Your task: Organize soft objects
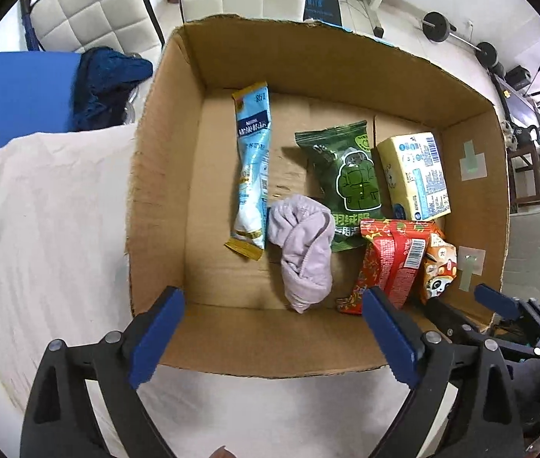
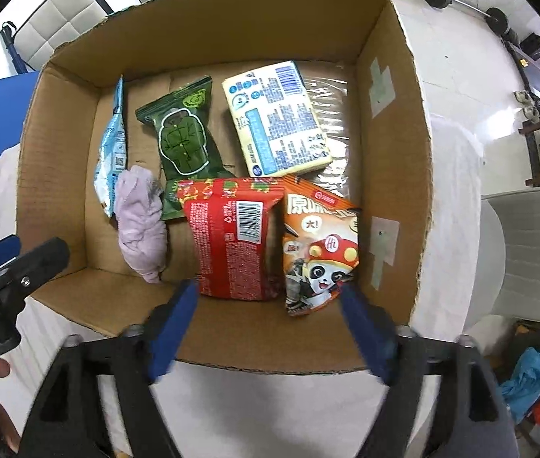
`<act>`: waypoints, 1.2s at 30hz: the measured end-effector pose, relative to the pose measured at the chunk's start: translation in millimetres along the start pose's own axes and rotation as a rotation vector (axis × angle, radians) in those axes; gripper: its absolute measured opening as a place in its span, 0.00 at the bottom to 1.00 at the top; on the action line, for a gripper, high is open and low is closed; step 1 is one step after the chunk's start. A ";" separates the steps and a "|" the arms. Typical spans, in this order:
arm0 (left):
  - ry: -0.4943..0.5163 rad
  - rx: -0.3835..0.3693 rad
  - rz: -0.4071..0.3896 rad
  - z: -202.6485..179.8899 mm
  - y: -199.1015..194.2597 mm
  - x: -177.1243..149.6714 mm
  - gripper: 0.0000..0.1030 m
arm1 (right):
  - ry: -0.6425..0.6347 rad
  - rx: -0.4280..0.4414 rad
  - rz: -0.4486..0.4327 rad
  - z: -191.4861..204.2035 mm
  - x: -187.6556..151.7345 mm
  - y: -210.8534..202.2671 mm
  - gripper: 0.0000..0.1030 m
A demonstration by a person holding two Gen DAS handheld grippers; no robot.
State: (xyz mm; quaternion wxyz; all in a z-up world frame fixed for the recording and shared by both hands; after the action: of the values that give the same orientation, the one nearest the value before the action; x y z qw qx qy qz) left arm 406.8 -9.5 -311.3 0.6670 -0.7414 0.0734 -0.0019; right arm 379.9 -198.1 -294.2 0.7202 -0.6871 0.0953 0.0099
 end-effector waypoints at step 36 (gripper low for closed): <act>0.010 0.041 -0.303 -8.5 -118.9 -109.8 1.00 | -0.005 0.003 -0.249 1.0 -105.8 -115.0 1.00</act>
State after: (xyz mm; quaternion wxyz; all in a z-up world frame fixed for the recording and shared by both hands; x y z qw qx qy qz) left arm 310.0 6.2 -182.4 0.6737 -0.7302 -0.0360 -0.1076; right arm 292.9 -191.1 -164.6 0.7173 -0.6924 0.0075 -0.0778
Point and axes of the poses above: each gripper's, at about its wrist camera, not at the fingertips, and y roughly the way its jaws point, z to its left, x to its top, the point moved 3 cm from there along y, roughly the way its jaws point, and after that the axes turned 7 degrees about z, right-handed, at the moved point
